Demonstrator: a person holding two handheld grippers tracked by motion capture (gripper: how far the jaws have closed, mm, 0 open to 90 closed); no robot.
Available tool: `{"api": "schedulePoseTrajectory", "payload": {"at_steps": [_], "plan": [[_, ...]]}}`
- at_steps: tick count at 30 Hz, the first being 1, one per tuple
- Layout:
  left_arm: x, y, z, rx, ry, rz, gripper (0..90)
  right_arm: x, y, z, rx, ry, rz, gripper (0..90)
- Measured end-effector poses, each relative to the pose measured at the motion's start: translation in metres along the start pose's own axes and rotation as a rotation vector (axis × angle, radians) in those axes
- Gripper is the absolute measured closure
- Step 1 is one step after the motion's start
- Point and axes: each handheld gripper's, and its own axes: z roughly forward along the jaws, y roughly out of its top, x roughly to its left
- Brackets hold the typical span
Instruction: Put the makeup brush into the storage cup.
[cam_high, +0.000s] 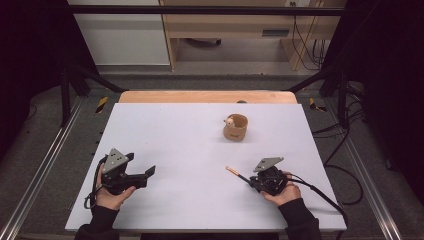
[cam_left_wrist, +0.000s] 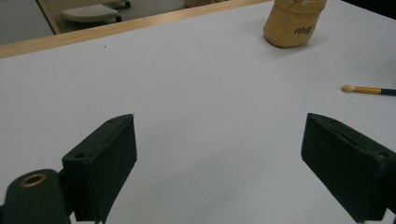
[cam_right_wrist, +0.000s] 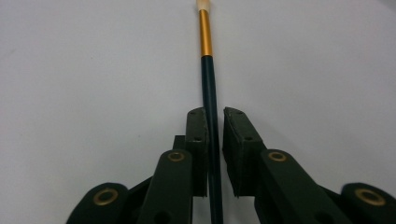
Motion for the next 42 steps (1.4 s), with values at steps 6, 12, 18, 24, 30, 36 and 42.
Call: {"api": "schedulePoseTrajectory", "payload": {"at_steps": [6,12,18,24,30,36,42], "plan": [[0.0,0.0,0.0,0.0,-0.001,0.0,10.0,-0.002,0.001,-0.005,-0.026,-0.002,-0.004,73.6],[0.0,0.0,0.001,0.004,-0.004,0.002,10.0,-0.005,0.005,-0.015,-0.044,-0.007,0.007,70.0],[0.0,0.0,0.001,0.006,-0.002,0.0,9.9,-0.004,0.009,-0.021,-0.044,-0.006,0.003,66.8],[0.0,0.001,0.001,0.008,-0.003,0.004,9.7,0.0,0.017,-0.025,-0.035,-0.011,-0.007,64.8],[0.001,0.0,0.001,0.011,-0.004,0.004,9.3,-0.001,0.023,-0.026,-0.027,-0.023,-0.001,58.8],[0.0,0.001,0.001,0.007,-0.005,0.01,9.2,0.0,0.029,-0.026,-0.019,-0.031,-0.001,54.5],[0.0,0.0,0.001,0.01,-0.006,0.009,9.2,0.003,0.037,-0.024,0.002,-0.03,0.001,56.9]]}}
